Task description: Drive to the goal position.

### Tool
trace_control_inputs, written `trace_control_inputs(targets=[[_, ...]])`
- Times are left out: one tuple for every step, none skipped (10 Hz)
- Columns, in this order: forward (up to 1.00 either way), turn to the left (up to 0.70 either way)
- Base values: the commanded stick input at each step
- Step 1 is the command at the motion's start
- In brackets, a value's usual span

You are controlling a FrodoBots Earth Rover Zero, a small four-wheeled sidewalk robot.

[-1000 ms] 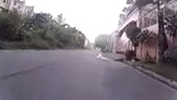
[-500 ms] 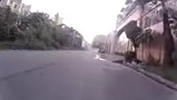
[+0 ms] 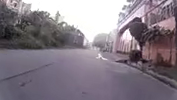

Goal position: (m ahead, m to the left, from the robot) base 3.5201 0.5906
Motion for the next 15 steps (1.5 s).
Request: trace_control_inputs(targets=[[1.0, 0.0], [1.0, 0.0], [1.0, 0.0], [1.0, 0.0], [1.0, -0.38], [1.0, -0.4], [1.0, -0.32], [1.0, -0.15], [1.0, 0.0], [1.0, 0.0], [1.0, 0.0], [1.0, 0.0], [1.0, 0.0], [1.0, 0.0], [1.0, 0.0]])
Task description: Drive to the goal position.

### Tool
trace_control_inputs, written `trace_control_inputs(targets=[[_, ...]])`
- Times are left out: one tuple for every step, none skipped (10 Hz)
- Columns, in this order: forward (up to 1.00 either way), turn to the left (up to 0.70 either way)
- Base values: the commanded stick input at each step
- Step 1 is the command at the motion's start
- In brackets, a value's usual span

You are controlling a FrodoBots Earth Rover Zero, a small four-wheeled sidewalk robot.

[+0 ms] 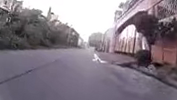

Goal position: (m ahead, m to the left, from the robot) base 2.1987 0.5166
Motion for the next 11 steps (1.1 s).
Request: trace_control_inputs(targets=[[1.0, 0.0], [1.0, 0.0], [1.0, 0.0], [1.0, 0.0], [1.0, 0.0], [1.0, 0.0], [1.0, 0.0], [1.0, 0.0], [1.0, 0.0], [1.0, 0.0], [1.0, 0.0]])
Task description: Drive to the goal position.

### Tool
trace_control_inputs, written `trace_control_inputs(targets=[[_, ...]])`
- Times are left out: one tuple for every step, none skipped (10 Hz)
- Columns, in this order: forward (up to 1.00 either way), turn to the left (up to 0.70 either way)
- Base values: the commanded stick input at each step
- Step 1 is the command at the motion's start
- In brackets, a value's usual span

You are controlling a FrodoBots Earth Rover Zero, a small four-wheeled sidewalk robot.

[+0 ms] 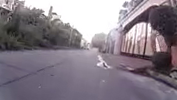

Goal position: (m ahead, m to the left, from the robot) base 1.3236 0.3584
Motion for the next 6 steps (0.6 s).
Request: trace_control_inputs(targets=[[1.0, 0.0], [1.0, 0.0], [1.0, 0.0], [1.0, 0.0], [1.0, 0.0], [1.0, 0.0]])
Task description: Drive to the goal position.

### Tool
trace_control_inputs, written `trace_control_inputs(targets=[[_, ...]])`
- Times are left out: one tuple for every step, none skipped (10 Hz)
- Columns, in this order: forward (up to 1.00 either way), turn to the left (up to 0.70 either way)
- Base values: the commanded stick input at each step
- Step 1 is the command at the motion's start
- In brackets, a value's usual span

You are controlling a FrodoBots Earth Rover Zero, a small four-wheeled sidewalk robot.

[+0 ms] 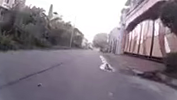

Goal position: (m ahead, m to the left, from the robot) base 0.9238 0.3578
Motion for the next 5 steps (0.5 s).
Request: trace_control_inputs(targets=[[1.0, 0.0], [1.0, 0.0], [1.0, -0.02], [1.0, -0.08], [1.0, -0.14]])
